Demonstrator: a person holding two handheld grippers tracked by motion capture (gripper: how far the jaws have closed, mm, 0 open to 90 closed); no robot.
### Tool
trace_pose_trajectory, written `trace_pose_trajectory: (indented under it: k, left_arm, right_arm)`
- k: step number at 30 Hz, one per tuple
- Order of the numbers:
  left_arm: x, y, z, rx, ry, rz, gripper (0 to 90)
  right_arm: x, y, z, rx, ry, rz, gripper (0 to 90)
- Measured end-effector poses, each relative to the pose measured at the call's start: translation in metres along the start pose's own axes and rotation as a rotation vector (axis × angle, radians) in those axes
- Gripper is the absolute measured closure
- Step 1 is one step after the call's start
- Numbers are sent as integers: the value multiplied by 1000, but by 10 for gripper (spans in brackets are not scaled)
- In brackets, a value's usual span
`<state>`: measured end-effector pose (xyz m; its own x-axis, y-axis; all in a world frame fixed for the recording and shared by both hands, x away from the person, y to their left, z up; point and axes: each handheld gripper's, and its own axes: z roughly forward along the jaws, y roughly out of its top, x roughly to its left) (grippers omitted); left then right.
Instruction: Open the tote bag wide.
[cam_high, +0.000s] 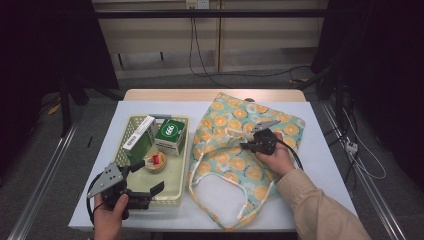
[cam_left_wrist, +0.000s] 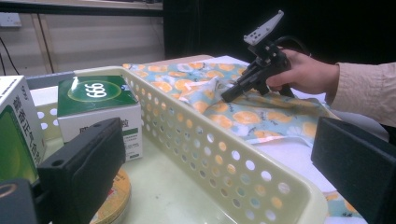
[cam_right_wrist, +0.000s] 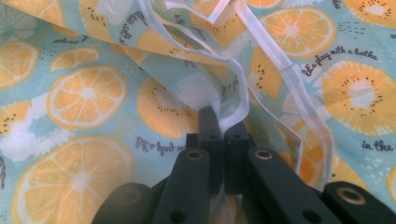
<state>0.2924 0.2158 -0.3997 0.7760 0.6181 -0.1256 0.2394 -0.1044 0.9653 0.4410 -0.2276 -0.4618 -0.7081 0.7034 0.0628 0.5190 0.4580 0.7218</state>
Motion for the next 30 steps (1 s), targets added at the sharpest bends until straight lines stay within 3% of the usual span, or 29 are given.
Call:
trace_pose_trajectory:
  k: [5, 11, 30]
  left_arm:
    - [1, 3, 1, -6, -3, -8, 28]
    - [1, 6, 2, -10, -7, -9, 28]
    - [7, 22, 12, 12, -38, -6, 28]
  right_arm:
    - [2, 7, -2, 30, 6, 3, 899]
    - [-7, 22, -18, -30, 36, 43, 899]
    - [-12, 54, -43, -56, 37, 40, 898]
